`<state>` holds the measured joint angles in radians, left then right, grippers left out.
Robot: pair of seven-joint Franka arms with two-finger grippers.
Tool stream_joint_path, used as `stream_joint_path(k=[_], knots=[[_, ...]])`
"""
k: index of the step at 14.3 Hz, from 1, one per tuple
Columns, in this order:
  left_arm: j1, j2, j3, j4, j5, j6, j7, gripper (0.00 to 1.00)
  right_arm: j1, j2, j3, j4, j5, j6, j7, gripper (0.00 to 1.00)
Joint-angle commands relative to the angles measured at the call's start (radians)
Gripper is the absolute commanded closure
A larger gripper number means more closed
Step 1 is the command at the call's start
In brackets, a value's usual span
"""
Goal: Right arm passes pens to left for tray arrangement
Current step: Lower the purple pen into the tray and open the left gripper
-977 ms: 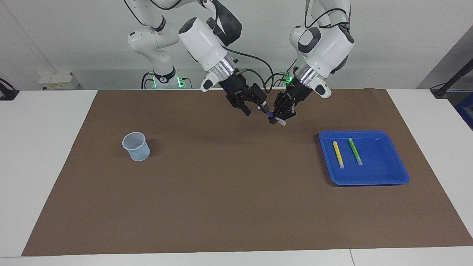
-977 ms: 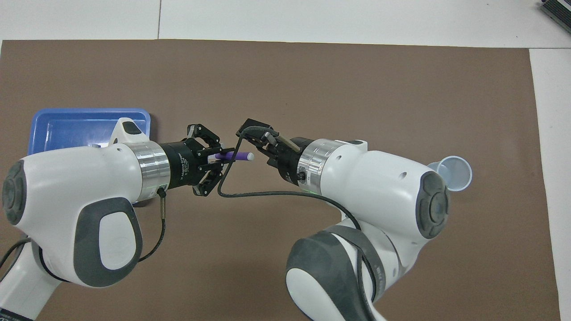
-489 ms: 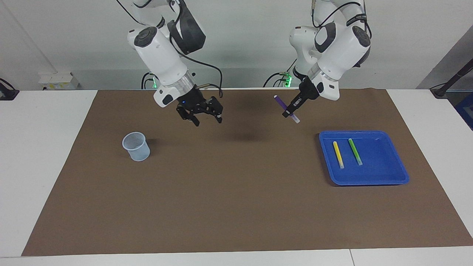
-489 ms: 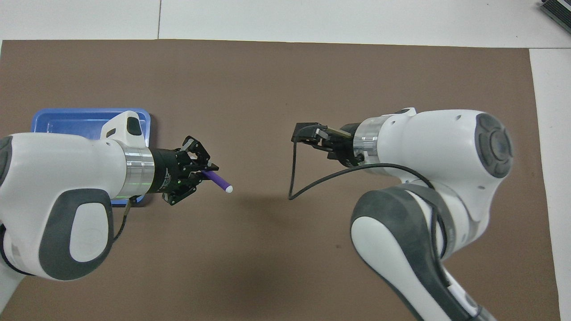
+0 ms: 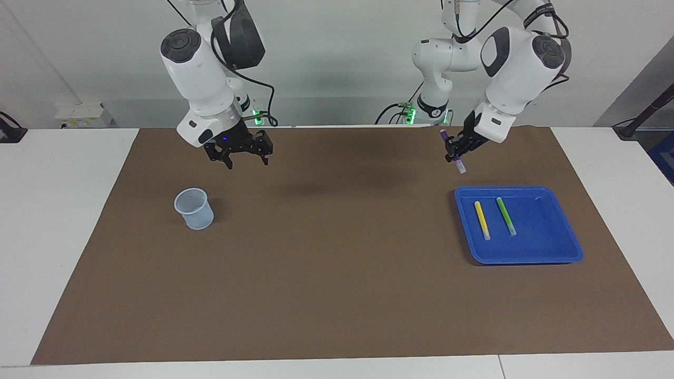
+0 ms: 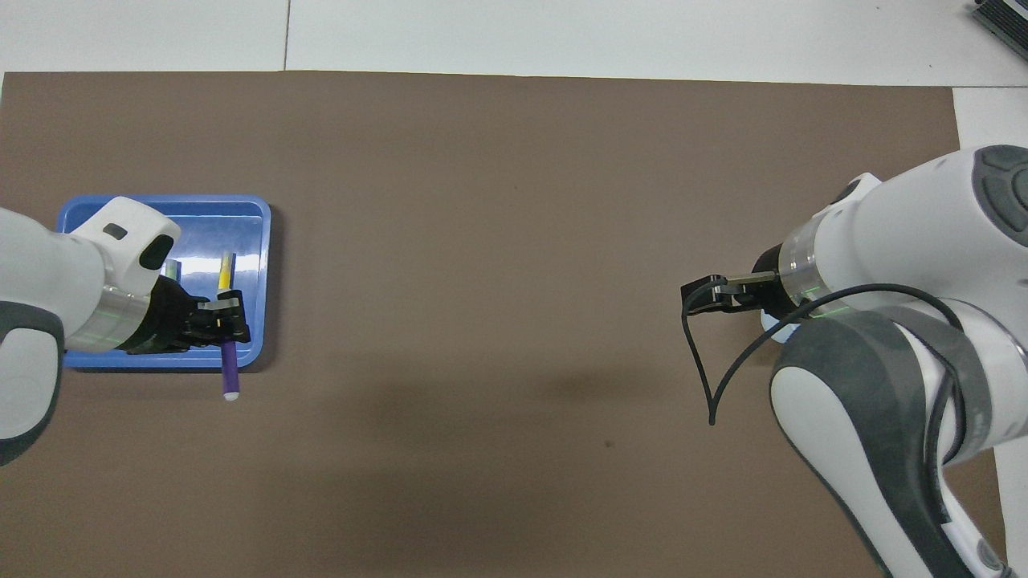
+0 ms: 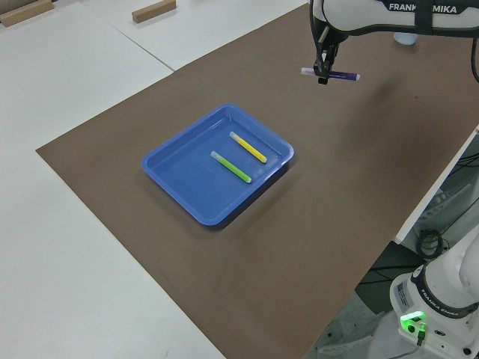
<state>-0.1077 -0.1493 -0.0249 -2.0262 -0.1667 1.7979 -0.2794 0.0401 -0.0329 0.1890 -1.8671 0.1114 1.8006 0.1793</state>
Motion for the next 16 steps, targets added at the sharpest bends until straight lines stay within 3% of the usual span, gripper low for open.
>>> stream_joint_path(k=[1,7,10,13,16], knots=[[0.058,-0.009,-0.007,0.011,0.100,-0.031,0.153,1.00,-0.032,-0.018,0.010,-0.009,-0.026,-0.050,-0.026,0.00],[0.193,0.048,-0.009,-0.002,0.210,0.073,0.391,1.00,-0.162,-0.027,0.023,0.128,-0.024,-0.239,-0.032,0.00],[0.239,0.114,-0.009,-0.002,0.236,0.159,0.430,1.00,-0.160,-0.015,0.029,0.114,-0.027,-0.155,-0.032,0.00],[0.272,0.177,-0.009,-0.003,0.243,0.237,0.466,1.00,-0.067,-0.009,-0.028,0.123,-0.113,-0.153,-0.034,0.00],[0.287,0.226,-0.009,-0.003,0.262,0.296,0.488,1.00,-0.057,0.005,-0.051,0.120,-0.118,-0.136,-0.069,0.00]])
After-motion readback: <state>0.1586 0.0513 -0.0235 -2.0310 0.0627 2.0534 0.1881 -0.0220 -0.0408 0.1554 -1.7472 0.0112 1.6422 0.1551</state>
